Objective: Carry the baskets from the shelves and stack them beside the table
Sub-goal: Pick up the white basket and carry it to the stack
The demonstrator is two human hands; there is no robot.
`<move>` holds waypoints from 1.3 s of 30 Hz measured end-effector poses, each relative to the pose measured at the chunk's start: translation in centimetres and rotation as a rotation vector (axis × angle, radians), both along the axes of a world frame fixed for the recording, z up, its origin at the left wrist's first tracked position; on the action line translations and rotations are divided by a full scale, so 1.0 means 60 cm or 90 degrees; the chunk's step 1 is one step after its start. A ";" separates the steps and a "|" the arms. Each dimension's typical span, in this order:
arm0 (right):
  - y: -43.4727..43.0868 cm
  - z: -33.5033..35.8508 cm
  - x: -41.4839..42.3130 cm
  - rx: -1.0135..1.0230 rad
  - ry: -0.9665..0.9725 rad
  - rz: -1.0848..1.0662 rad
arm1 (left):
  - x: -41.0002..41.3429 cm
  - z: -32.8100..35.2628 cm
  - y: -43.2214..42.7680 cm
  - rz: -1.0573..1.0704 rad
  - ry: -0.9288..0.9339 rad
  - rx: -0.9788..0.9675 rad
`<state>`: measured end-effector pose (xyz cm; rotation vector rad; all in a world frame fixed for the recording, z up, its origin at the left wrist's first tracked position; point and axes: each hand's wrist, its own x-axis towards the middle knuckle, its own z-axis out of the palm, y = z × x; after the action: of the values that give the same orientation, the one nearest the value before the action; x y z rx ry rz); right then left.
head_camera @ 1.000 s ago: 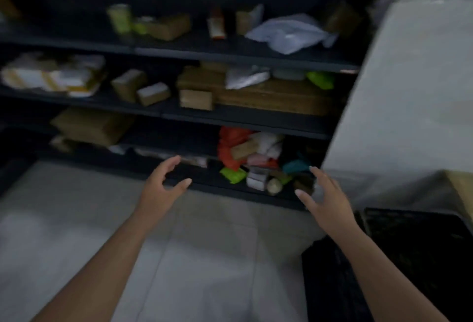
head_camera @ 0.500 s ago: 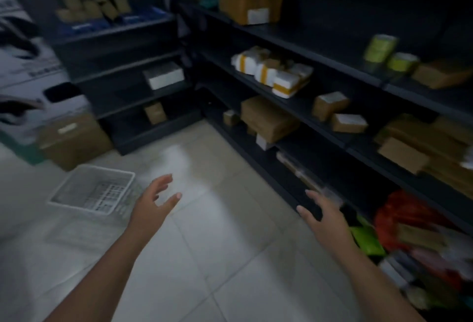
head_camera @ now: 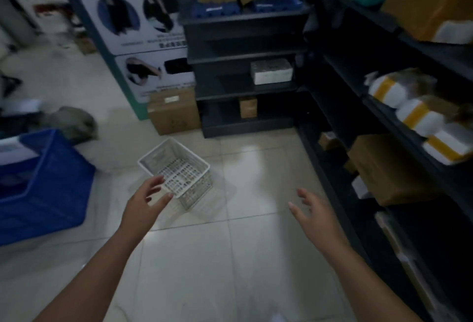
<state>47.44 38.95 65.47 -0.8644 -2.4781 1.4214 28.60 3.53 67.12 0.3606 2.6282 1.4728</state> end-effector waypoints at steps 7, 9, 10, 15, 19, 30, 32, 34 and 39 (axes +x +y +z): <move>-0.038 -0.050 -0.278 -0.074 0.003 0.013 | -0.239 -0.013 -0.051 0.036 -0.011 -0.013; -0.058 -0.072 -0.352 -0.073 -0.002 0.005 | -0.322 -0.030 -0.067 0.032 -0.011 -0.016; -0.071 -0.083 -0.389 -0.073 -0.009 0.000 | -0.365 -0.041 -0.077 0.028 -0.019 -0.016; -0.149 -0.134 -0.553 -0.089 -0.026 -0.067 | -0.568 -0.094 -0.127 0.010 -0.064 -0.021; -0.201 -0.173 -0.663 -0.122 -0.066 -0.089 | -0.709 -0.123 -0.145 -0.026 -0.102 -0.050; -0.221 -0.403 -0.963 -0.215 -0.171 -0.170 | -1.062 -0.340 -0.081 -0.067 -0.175 -0.158; -0.215 -0.469 -1.007 -0.220 -0.194 -0.182 | -1.119 -0.409 -0.068 -0.065 -0.189 -0.171; -0.211 -0.546 -1.051 -0.218 -0.219 -0.207 | -1.178 -0.495 -0.056 -0.076 -0.200 -0.198; -0.228 -0.743 -1.132 -0.223 -0.286 -0.282 | -1.320 -0.719 -0.066 -0.083 -0.222 -0.281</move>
<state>-20.48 25.25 20.91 -1.8475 -2.1092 1.6461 -50.61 -0.43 23.97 0.2009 2.4897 0.7948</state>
